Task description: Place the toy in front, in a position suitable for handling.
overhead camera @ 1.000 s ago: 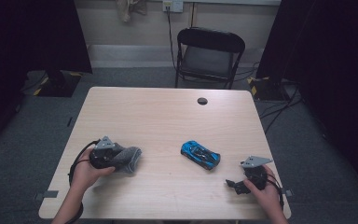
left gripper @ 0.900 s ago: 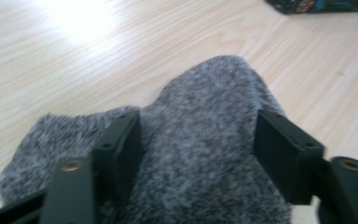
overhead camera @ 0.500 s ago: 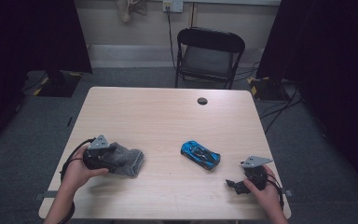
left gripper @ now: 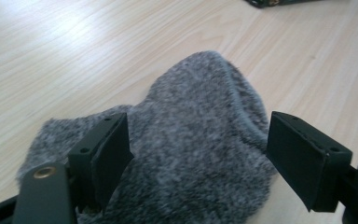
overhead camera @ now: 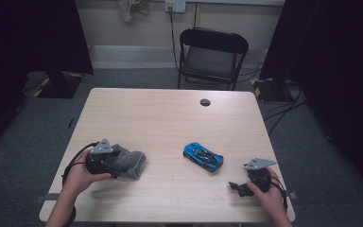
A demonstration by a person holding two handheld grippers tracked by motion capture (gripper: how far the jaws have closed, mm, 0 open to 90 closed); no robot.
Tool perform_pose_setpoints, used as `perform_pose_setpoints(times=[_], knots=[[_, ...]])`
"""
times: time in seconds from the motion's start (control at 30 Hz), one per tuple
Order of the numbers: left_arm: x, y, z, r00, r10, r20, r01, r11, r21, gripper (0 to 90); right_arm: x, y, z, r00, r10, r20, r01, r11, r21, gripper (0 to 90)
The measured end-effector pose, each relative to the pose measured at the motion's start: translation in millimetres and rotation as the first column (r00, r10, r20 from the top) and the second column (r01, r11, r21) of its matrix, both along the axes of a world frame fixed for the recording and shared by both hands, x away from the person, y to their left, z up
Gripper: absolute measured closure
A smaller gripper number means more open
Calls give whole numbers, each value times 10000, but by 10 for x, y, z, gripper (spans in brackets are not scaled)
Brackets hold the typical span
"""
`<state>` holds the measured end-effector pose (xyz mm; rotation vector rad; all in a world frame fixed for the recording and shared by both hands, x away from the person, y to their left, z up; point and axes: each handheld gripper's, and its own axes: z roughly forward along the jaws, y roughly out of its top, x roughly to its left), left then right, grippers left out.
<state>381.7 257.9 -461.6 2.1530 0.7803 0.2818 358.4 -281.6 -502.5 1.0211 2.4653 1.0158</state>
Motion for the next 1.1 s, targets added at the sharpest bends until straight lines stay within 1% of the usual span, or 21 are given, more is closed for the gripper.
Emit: perform_pose_setpoints(times=[0.03, 0.1, 0.13, 0.17, 0.2, 0.23, 0.27, 0.33, 0.37, 0.43, 0.5, 0.53, 0.6, 0.67, 0.73, 0.87, 0.97, 1.07, 1.1], knots=[[-4, -10, 0, 10000, -55, -12, 55, 9999, -105, 214, 1, -1, 0, 10000, -7, 6, 7, 10000, 4, 0], [-11, -24, -1, 10000, -3, -65, 1, 9996, -276, 214, 1, -1, 1, 10000, -19, 24, 19, 10000, 7, 0], [-11, -31, 2, 10000, -6, -47, 5, 9997, -224, 211, -3, -1, 1, 10000, -20, 37, 19, 10000, 36, 5], [-16, -46, 2, 10000, -59, -73, 57, 9996, -275, 204, -4, -7, 8, 10000, -23, -11, 23, 10000, 78, 31], [-21, -63, 3, 9999, -70, -89, 67, 9995, -305, 204, -4, -14, 23, 9999, -152, -19, 152, 9999, 36, 61], [-20, -77, 5, 9999, -102, -136, 98, 9994, -342, 204, -1, -21, 39, 9994, -316, 111, 316, 9995, -2, 75], [-20, -90, 6, 9997, -112, -208, 103, 9992, -395, 204, 7, -32, 57, 9990, -402, 200, 400, 9991, 129, 84], [-17, -109, 8, 9996, -52, -288, 39, 9989, -457, 194, 40, -49, 100, 9989, -458, -32, 459, 9972, 588, 87], [-13, -113, 9, 9996, -82, -263, 70, 9990, -435, 190, 53, -50, 128, 9987, -505, 2, 504, 9967, 643, 98], [-17, -130, 8, 9994, -12, -334, -4, 9989, -465, 189, 76, -23, 175, 9996, -267, 10, 266, 9981, 557, 121], [-18, -142, 12, 9992, -47, -396, 27, 9987, -513, 172, 96, 37, 208, 9999, -107, 103, 105, 9997, 198, 134], [-19, -150, 14, 9991, -25, -413, 1, 9983, -582, 167, 108, 69, 221, 10000, -5, 90, 3, 9998, 183, 134], [-20, -159, 17, 9989, -129, -460, 99, 9978, -661, 161, 144, 129, 238, 9999, 142, -46, -140, 9990, 430, 134], [-14, -167, 21, 9978, 74, -666, -126, 9968, -789, 156, 182, 188, 260, 9998, 182, -21, -181, 9986, 494, 134], [-7, -163, 24, 9974, 103, -719, -165, 9960, -876, 156, 228, 247, 282, 9997, 248, -57, -243, 9967, 775, 134], [-3, -156, 6, 9965, 28, -834, -103, 9959, -899, 156, 309, 386, 344, 9990, 431, 124, -439, 9960, 781, 134], [-1, -161, 13, 9968, -14, -794, -48, 9969, -788, 157, 375, 507, 373, 9984, 551, 136, -559, 9963, 647, 134], [-6, -162, 28, 9971, -12, -764, -51, 9966, -823, 157, 452, 626, 380, 9977, 679, 38, -680, 9965, 495, 131], [-7, -159, 32, 9973, -8, -738, -52, 9968, -799, 158, 469, 648, 379, 9973, 733, 9, -733, 9959, 523, 130]])
